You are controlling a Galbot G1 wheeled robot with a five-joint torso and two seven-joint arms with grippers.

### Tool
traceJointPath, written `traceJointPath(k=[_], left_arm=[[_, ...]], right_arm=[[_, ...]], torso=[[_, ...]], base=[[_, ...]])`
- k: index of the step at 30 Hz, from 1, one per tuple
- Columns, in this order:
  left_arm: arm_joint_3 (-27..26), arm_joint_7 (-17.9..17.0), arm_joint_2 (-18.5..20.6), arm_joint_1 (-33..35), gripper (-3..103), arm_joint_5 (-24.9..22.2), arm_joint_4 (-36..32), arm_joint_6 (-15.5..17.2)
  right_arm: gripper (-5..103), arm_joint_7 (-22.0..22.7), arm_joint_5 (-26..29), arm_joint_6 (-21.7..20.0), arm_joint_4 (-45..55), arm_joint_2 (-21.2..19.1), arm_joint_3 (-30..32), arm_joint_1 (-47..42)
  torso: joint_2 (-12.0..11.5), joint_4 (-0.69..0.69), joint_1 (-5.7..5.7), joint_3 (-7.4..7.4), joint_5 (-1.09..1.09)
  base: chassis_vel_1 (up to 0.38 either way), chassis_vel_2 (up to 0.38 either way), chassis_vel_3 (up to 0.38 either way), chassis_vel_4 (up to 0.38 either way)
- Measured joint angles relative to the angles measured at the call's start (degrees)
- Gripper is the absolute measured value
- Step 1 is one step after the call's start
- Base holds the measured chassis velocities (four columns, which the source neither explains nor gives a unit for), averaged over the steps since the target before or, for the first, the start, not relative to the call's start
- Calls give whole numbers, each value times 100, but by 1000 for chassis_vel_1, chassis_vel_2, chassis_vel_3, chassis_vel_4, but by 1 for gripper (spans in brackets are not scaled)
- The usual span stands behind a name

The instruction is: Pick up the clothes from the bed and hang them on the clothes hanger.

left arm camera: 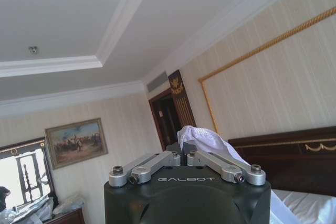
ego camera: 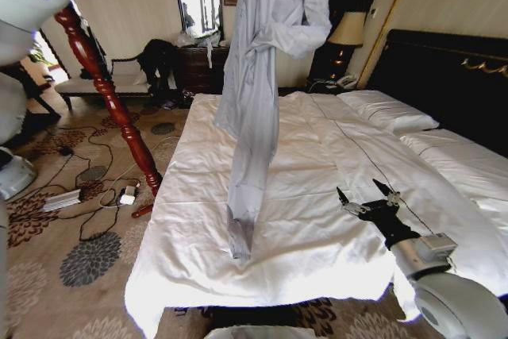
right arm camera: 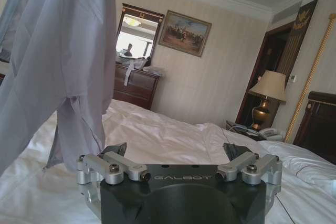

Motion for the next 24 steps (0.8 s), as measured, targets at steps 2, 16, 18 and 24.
traceJointPath(k=[2,16,18,24], left_arm=[[21,-57,117,14,0,-73,-145,93],[-353,-976,1184,1186,0,-1056,-1803,328],[-444,-1025,1688,1858,0,-829,-2259,328],[-1277,-873,2956,4065,0,-37,-3106,321]], right_arm=[[100,0,0,-5,-19,2,-47,23],[100,-17,-90,-21,-205,51,-354,125],[100,-39,-94,-33,-202,31,-369,70],[100,-90,-185,-48,-247,13,-548,-43]], torso=[[0,0,0,0,2],[0,-2,0,0,4],[0,-1,0,0,1],[0,2,0,0,-3]], base=[[0,0,0,0],[0,0,0,0],[0,0,0,0],[0,0,0,0]])
